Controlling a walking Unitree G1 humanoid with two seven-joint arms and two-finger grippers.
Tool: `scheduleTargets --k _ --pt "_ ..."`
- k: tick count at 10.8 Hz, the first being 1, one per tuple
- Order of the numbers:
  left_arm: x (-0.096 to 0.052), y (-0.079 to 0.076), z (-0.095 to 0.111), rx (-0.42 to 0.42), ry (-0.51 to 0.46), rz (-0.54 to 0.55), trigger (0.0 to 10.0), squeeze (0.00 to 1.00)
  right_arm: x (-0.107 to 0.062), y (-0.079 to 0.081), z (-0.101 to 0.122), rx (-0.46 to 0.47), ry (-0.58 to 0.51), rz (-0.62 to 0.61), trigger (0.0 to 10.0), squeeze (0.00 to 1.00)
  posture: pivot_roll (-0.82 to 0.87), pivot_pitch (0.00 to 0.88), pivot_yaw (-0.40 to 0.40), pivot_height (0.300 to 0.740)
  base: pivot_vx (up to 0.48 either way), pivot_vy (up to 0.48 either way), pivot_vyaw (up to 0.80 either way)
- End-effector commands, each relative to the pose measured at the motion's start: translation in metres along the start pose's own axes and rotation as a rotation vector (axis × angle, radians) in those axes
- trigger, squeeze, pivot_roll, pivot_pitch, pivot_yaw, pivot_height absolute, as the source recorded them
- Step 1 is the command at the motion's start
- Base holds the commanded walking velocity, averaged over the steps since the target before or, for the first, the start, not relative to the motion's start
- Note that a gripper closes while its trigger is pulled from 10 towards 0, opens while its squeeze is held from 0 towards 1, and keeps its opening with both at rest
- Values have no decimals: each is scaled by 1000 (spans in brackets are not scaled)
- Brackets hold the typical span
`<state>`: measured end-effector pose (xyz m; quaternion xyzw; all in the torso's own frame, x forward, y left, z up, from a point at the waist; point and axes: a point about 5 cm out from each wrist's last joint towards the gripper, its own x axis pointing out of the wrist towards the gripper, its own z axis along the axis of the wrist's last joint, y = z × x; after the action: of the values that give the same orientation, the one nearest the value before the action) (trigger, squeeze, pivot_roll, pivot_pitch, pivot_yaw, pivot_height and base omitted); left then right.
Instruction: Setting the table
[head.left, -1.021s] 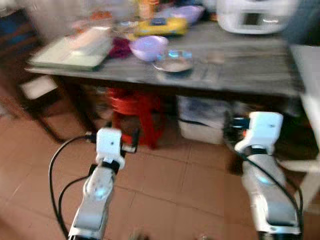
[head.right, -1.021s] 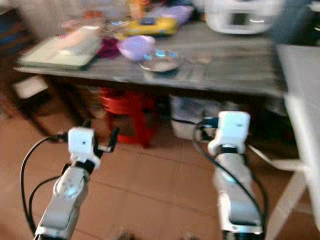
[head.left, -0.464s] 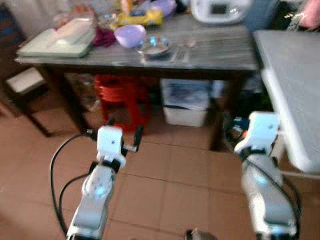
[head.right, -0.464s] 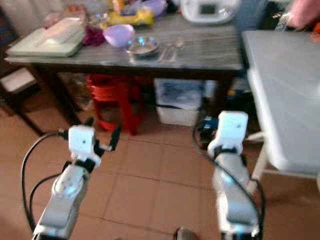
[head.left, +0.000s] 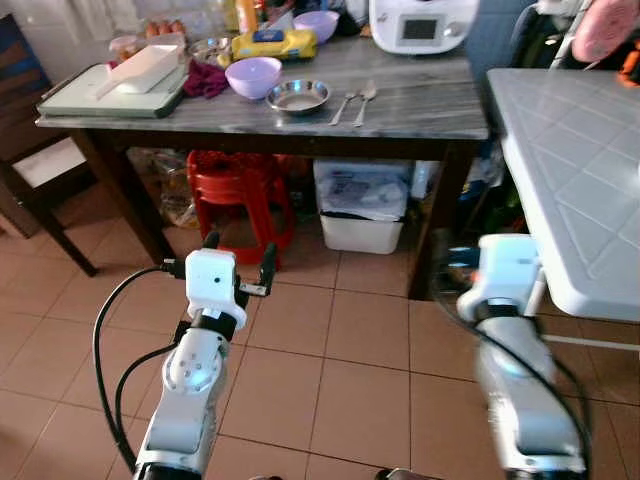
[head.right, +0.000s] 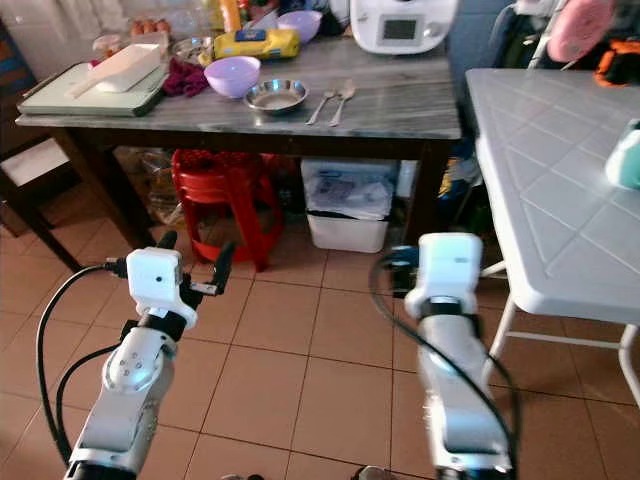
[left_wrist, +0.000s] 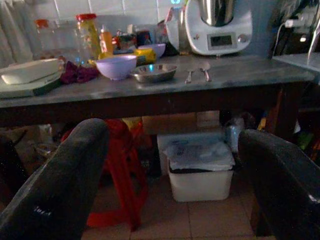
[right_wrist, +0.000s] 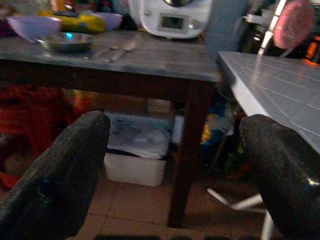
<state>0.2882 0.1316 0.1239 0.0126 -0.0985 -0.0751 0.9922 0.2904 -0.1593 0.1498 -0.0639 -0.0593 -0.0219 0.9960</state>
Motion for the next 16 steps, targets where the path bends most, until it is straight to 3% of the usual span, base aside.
scheduleTargets --k 1,5,8,11,13,16 --pt "1 1 -1 5 5 15 10000 0 4 6 3 6 -19 38 10000 0 -87 53 61 740 0 0 0" --pt "8 -7 1 -18 -18 -47 10000 0 10 6 3 17 -24 35 10000 0 -104 58 58 740 0 -275 0" --pt "11 -13 1 -44 -18 -71 10000 0 3 0 4 10 -28 16 10000 0 -136 97 68 740 0 -460 0" --pt "11 -29 1 -81 -10 -130 10000 0 -3 -10 4 32 -16 -52 10000 0 -173 148 97 740 0 -472 0" --pt "12 -29 0 -68 -18 -143 10000 0 1 -5 6 46 -19 -41 10000 0 -157 132 64 740 0 -471 -775" --pt "18 -24 1 -65 -22 -103 10000 0 8 -3 9 43 -28 -16 10000 0 -149 132 71 740 0 -461 0"
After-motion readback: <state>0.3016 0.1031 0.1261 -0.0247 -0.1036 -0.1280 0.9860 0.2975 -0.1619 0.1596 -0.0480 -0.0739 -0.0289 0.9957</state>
